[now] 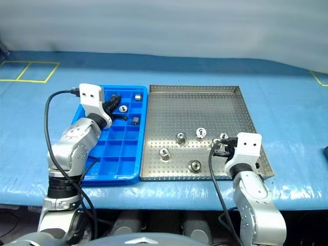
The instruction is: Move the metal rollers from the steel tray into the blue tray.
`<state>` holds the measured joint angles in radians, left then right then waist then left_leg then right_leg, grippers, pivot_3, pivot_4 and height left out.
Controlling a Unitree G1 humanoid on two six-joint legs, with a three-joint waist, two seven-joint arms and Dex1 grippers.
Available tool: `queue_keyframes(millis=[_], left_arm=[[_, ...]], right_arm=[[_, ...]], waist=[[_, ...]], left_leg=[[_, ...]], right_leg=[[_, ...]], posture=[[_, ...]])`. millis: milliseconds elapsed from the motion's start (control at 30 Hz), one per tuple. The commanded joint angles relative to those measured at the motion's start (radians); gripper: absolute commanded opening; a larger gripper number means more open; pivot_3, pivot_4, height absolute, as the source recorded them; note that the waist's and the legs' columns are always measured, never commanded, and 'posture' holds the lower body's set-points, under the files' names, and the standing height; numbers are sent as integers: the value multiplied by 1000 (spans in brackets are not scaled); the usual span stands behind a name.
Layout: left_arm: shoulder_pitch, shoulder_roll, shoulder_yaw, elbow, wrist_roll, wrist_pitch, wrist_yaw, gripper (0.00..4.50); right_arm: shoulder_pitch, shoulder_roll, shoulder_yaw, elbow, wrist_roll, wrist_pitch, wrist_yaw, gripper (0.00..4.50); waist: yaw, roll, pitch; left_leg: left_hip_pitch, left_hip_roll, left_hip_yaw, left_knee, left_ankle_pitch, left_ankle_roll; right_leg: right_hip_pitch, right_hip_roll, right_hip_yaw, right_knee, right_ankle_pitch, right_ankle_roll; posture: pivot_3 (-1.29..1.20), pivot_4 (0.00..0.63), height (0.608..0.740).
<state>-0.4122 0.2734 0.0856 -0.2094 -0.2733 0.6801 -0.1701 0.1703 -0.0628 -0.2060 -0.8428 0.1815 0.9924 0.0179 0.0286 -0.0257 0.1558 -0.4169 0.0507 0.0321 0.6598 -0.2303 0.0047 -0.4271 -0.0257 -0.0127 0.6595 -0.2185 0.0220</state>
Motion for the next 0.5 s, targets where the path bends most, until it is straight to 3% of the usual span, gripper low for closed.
queue_keyframes(millis=[33,500], left_arm=[[-8,2,-18,-15,8,-24,-25,0],[15,19,-27,-18,1,-27,-80,0]], right_arm=[[12,-10,-18,-49,-3,-16,-7,17],[35,-89,-16,-88,20,13,44,17]], waist=[[-2,0,0],[-12,0,0]], left_leg=[[0,0,0,0,0,0],[0,0,0,0,0,0]], right_leg=[[0,0,0,0,0,0],[0,0,0,0,0,0]], posture=[[51,150,740],[45,150,740]])
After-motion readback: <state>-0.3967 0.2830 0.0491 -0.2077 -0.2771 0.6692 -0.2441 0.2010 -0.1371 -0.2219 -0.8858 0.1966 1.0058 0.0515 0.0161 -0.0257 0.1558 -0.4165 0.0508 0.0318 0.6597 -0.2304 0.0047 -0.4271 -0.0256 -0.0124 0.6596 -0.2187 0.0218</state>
